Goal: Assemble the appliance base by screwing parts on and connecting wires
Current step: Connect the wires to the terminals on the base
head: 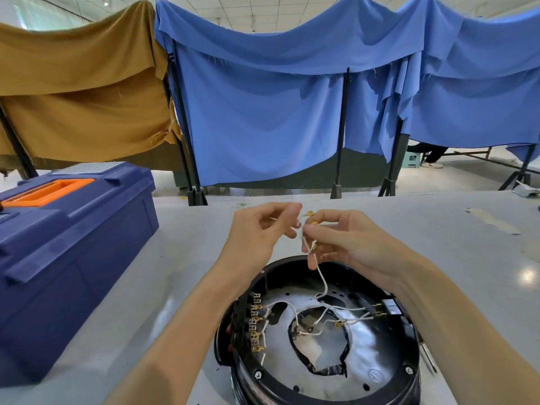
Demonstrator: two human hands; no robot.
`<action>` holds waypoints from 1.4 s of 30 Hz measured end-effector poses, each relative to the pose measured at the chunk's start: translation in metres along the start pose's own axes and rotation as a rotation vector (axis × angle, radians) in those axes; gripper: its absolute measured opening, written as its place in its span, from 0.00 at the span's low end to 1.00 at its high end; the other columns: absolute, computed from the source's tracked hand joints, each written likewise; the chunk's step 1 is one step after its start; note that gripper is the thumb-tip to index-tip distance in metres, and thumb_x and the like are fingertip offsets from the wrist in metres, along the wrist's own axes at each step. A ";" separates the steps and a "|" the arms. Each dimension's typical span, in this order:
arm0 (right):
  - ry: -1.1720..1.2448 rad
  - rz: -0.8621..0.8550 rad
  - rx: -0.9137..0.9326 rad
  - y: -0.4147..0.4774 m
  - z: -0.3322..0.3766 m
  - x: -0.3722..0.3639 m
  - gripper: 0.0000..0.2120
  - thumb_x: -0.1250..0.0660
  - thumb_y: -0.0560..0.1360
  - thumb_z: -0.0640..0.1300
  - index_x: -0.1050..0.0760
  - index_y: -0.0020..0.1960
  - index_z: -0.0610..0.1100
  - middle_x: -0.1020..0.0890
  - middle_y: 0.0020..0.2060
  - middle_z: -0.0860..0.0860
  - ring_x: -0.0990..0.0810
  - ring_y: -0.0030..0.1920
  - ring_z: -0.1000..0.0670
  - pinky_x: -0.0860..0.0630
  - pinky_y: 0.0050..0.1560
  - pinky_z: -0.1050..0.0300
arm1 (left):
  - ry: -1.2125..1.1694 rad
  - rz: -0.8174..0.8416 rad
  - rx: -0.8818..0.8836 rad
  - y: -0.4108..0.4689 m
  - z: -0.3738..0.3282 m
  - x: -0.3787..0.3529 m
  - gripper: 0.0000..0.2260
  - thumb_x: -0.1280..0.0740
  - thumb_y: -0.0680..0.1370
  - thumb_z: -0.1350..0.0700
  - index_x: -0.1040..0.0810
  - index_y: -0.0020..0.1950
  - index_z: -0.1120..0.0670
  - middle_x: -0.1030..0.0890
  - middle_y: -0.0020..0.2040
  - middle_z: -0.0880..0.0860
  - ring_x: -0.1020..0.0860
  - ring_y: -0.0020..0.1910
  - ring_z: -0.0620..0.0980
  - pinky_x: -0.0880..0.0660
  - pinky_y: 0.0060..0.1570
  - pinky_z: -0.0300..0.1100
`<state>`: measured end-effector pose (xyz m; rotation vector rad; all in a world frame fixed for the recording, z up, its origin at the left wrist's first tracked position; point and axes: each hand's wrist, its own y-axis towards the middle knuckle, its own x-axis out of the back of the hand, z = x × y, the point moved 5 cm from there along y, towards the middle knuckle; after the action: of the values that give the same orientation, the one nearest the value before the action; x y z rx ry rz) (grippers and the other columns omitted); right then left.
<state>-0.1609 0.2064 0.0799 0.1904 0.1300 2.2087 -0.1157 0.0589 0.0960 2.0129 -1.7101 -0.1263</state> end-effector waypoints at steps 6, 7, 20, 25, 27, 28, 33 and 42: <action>-0.110 0.056 -0.025 -0.004 0.002 -0.004 0.07 0.24 0.71 0.45 0.16 0.45 0.41 0.19 0.35 0.44 0.22 0.33 0.49 0.24 0.44 0.56 | -0.094 -0.015 0.069 0.002 0.007 0.004 0.04 0.25 0.73 0.59 0.15 0.46 0.53 0.17 0.36 0.50 0.22 0.34 0.41 0.27 0.37 0.29; -0.117 0.047 -0.037 -0.004 0.002 -0.002 0.10 0.22 0.68 0.45 0.16 0.45 0.41 0.20 0.35 0.43 0.23 0.33 0.50 0.25 0.44 0.57 | -0.131 -0.027 0.098 0.001 0.009 0.005 0.05 0.26 0.73 0.59 0.15 0.47 0.53 0.17 0.36 0.50 0.23 0.33 0.42 0.26 0.37 0.31; 0.083 -0.071 -0.042 -0.004 0.001 0.018 0.08 0.23 0.62 0.36 0.16 0.41 0.36 0.16 0.36 0.38 0.15 0.35 0.45 0.20 0.39 0.61 | -0.343 0.039 0.252 -0.011 0.021 0.007 0.08 0.26 0.70 0.62 0.18 0.47 0.63 0.15 0.39 0.60 0.18 0.34 0.50 0.21 0.37 0.37; 0.169 -0.116 -0.063 0.000 -0.005 0.022 0.09 0.23 0.60 0.37 0.15 0.40 0.36 0.16 0.36 0.39 0.16 0.34 0.46 0.19 0.40 0.60 | -0.347 0.087 0.262 -0.016 0.022 0.003 0.09 0.24 0.65 0.60 0.17 0.43 0.61 0.16 0.37 0.61 0.18 0.32 0.49 0.21 0.36 0.36; 0.166 -0.136 -0.070 0.000 -0.006 0.021 0.11 0.22 0.58 0.38 0.15 0.41 0.37 0.16 0.37 0.40 0.16 0.33 0.47 0.19 0.40 0.59 | -0.363 0.082 0.261 -0.017 0.023 0.003 0.08 0.24 0.65 0.60 0.17 0.42 0.60 0.16 0.37 0.61 0.18 0.32 0.50 0.21 0.35 0.36; 0.150 -0.150 -0.072 -0.001 -0.005 0.020 0.14 0.22 0.58 0.41 0.15 0.43 0.37 0.15 0.38 0.40 0.15 0.34 0.47 0.18 0.41 0.57 | -0.375 0.068 0.259 -0.018 0.023 0.003 0.08 0.24 0.65 0.60 0.16 0.41 0.60 0.16 0.38 0.62 0.18 0.33 0.50 0.21 0.36 0.36; -0.281 -0.453 0.011 -0.009 0.012 0.027 0.24 0.21 0.58 0.57 0.19 0.52 0.49 0.15 0.46 0.53 0.16 0.47 0.53 0.24 0.48 0.55 | -0.473 -0.103 0.225 -0.020 0.023 0.011 0.08 0.24 0.64 0.60 0.16 0.41 0.61 0.16 0.41 0.64 0.16 0.37 0.54 0.20 0.38 0.38; -0.137 -0.297 -0.101 -0.016 0.014 -0.016 0.10 0.26 0.73 0.46 0.16 0.42 0.37 0.15 0.35 0.42 0.18 0.34 0.50 0.22 0.35 0.60 | -0.592 -0.149 0.238 -0.029 0.020 0.010 0.06 0.23 0.63 0.58 0.14 0.38 0.58 0.15 0.44 0.63 0.15 0.43 0.56 0.20 0.43 0.38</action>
<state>-0.1365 0.2033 0.0897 0.2484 -0.0281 1.8956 -0.0951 0.0459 0.0682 2.4477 -1.9864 -0.6536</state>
